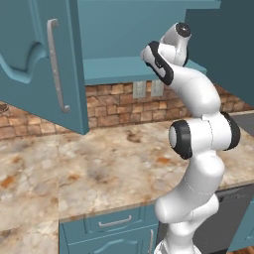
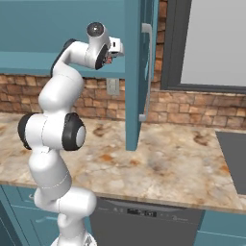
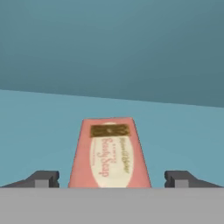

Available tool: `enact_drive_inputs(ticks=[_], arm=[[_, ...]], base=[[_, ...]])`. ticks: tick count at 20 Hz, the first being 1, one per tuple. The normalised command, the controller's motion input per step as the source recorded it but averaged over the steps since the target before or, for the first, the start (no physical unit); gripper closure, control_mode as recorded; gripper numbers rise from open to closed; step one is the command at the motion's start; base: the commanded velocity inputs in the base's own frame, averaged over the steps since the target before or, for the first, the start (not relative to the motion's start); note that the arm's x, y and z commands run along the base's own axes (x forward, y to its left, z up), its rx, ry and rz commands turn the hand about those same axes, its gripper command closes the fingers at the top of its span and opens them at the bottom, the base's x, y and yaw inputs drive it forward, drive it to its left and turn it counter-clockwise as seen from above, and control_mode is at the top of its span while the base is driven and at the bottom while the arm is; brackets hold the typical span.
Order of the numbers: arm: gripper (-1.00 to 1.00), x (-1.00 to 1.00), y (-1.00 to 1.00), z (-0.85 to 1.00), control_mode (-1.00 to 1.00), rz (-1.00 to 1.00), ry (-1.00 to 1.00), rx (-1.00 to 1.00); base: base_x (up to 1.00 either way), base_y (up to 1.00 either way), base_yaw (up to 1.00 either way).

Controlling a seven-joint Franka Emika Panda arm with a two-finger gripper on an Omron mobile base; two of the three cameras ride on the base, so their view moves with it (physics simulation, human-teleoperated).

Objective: Pick up the bar soap and sponge from the sink, and place them back in the cabinet, and close the cabinet doors.

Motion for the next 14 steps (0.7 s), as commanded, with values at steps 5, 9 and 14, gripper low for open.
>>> enact_drive_inputs(ticks=[5, 9, 14], arm=[[-1.00, 0.00, 0.00, 0.00, -1.00, 0.00, -0.01, 0.00], [-1.00, -0.08, 0.00, 0.00, -1.00, 0.00, -0.05, 0.00], [-1.00, -0.36, 0.00, -0.01, -1.00, 0.00, -0.11, 0.00]], base=[[0.00, 0.00, 0.00], [0.00, 0.00, 0.00], [0.00, 0.00, 0.00]])
